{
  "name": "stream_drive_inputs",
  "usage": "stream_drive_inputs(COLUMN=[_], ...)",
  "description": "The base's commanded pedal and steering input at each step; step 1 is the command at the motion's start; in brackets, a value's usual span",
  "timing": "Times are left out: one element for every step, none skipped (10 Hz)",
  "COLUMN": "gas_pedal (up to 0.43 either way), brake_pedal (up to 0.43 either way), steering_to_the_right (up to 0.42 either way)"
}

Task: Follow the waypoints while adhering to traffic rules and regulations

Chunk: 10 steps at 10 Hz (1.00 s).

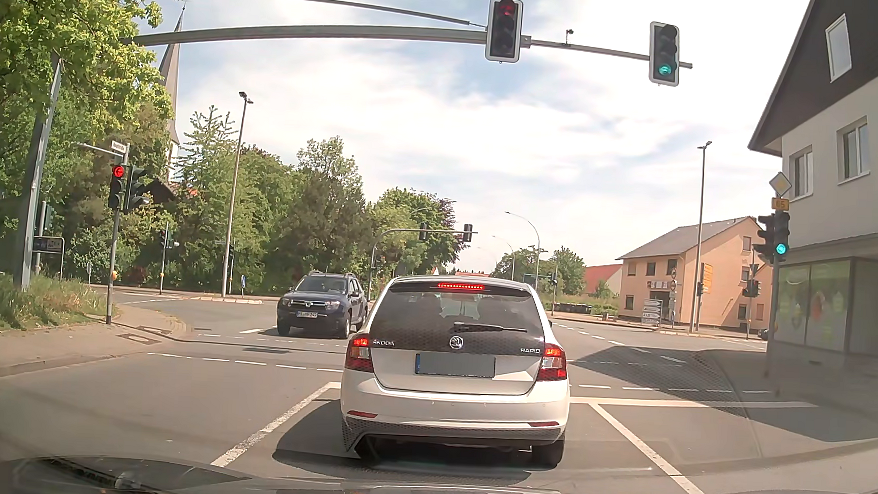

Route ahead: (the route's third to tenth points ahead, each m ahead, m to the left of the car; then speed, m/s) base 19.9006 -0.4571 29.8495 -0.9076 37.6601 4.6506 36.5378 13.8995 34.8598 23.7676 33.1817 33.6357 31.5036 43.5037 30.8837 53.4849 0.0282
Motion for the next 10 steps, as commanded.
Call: stream_drive_inputs(gas_pedal=[0.0, 0.0, 0.0, 0.0, 0.0, 0.0, 0.0, 0.0, 0.0, 0.0], brake_pedal=[0.0, 0.0, 0.0, 0.0, 0.0, 0.0, 0.0, 0.0, 0.0, 0.0], steering_to_the_right=[0.002, 0.001, 0.001, 0.002, 0.001, 0.001, 0.001, 0.002, 0.002, 0.002])
